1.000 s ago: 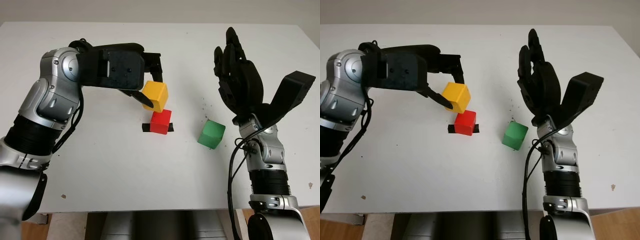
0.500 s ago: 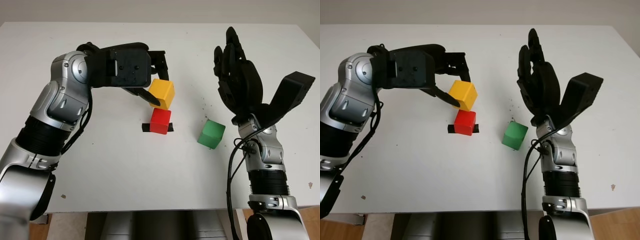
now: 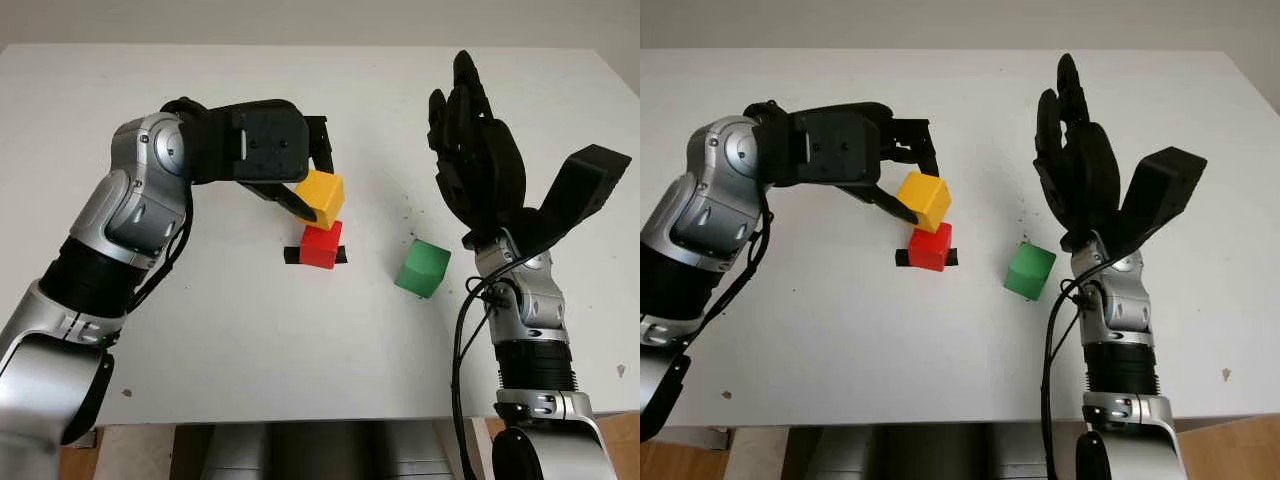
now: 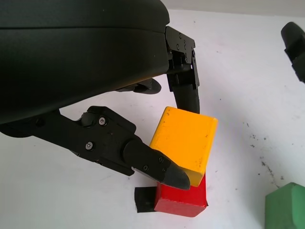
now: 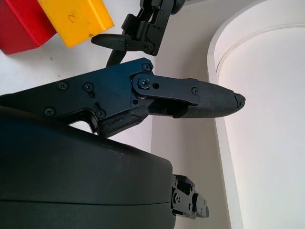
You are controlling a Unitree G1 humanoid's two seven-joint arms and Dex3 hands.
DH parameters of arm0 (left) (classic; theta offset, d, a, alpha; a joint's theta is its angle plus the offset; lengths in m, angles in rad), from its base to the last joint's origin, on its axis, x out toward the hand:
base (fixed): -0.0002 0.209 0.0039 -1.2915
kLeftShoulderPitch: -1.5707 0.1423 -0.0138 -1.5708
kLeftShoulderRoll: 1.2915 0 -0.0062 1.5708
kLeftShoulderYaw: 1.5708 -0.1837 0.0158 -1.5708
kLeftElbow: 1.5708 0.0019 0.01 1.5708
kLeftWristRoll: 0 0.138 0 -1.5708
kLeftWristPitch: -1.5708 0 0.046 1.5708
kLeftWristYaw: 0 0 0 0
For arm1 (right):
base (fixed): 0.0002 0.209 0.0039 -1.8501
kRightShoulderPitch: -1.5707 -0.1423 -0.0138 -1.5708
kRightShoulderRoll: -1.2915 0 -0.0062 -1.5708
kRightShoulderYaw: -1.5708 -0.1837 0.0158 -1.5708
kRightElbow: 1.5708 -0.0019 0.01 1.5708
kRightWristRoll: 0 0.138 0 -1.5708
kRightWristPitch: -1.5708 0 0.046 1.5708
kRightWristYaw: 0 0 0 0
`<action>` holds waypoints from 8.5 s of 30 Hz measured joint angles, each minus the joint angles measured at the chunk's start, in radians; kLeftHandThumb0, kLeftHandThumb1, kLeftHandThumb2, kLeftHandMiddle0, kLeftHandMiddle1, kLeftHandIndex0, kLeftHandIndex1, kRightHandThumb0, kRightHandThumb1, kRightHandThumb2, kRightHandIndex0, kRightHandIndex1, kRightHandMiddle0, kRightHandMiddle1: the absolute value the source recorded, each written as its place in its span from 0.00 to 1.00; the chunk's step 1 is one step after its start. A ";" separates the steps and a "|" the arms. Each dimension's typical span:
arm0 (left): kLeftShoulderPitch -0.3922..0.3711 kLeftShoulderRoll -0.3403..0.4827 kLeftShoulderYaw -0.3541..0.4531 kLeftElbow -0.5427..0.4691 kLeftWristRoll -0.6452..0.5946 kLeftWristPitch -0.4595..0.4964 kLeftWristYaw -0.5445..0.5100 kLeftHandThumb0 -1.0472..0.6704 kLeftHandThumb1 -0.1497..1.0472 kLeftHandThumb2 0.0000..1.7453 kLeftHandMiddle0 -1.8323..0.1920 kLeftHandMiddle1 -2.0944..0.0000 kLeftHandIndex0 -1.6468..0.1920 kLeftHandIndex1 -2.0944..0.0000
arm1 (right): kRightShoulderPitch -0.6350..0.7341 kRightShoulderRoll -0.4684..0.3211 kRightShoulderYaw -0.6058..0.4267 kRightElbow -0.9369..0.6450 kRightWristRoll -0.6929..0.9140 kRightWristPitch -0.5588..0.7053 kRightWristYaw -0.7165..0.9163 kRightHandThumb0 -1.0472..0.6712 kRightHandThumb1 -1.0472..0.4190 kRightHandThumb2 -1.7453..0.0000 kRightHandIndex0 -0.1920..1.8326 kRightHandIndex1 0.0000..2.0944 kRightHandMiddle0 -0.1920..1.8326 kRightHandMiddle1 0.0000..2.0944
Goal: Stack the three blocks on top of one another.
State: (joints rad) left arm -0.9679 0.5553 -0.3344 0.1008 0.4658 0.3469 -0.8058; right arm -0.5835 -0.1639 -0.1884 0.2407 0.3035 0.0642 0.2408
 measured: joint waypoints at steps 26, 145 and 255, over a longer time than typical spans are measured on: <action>0.013 -0.014 -0.015 0.021 -0.022 0.065 -0.053 0.43 0.97 0.03 0.76 0.97 0.67 0.03 | 0.012 0.013 0.001 0.000 -0.016 -0.001 -0.020 0.21 0.00 0.71 0.00 0.00 0.00 0.00; 0.537 -0.198 0.630 -0.053 -0.589 -0.146 0.637 0.17 1.00 0.35 1.00 0.99 1.00 0.99 | -0.057 -0.595 0.098 -0.119 -0.307 0.033 0.412 0.18 0.16 0.98 0.12 0.06 0.14 0.05; 0.644 -0.186 0.617 -0.068 -0.631 -0.097 0.610 0.17 1.00 0.31 1.00 0.98 0.99 0.98 | -0.123 -0.711 0.405 0.278 -0.868 -0.871 0.006 0.39 0.10 0.97 0.29 0.03 0.36 0.58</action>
State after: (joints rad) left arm -0.3235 0.3696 0.2827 0.0330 -0.1648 0.2503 -0.1954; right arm -0.7064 -0.8744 0.2167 0.5187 -0.5644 -0.8068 0.2468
